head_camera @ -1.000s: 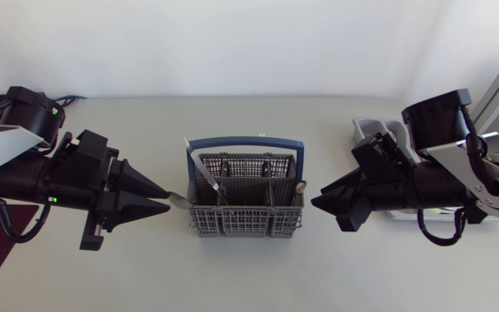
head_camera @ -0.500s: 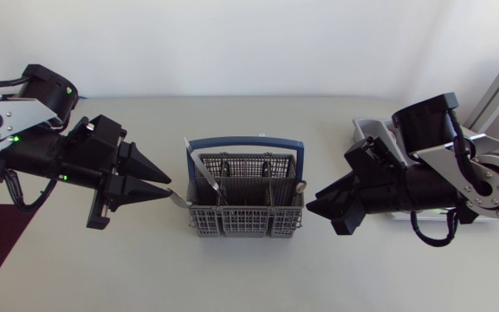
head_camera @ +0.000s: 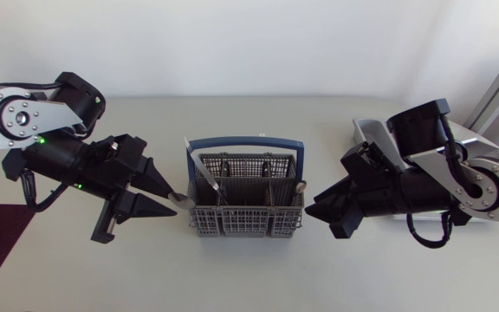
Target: Sort the cutlery from the basket into the organizer compartments.
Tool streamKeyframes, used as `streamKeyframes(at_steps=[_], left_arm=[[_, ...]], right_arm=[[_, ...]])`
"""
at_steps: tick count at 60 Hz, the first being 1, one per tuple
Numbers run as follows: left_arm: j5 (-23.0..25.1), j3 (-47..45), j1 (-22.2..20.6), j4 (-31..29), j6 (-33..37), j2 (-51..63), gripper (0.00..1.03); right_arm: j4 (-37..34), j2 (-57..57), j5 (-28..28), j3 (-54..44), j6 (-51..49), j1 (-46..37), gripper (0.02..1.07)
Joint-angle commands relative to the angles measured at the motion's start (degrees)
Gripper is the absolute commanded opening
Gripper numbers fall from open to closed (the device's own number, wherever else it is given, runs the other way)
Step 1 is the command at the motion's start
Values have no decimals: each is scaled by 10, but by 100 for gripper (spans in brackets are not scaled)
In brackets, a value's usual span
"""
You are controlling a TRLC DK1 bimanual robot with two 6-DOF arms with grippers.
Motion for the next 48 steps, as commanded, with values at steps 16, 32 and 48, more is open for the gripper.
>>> streamKeyframes(at_steps=[16, 32, 48], left_arm=[[-13, 31, -33, -8, 15, 35, 24], [-23, 67, -39, -31, 13, 63, 13], [-31, 100, -42, -62, 9, 82, 3]], right_arm=[[17, 16, -6, -24, -8, 0, 52], [22, 20, -7, -27, -10, -1, 52], [23, 20, -10, -30, -14, -5, 52]])
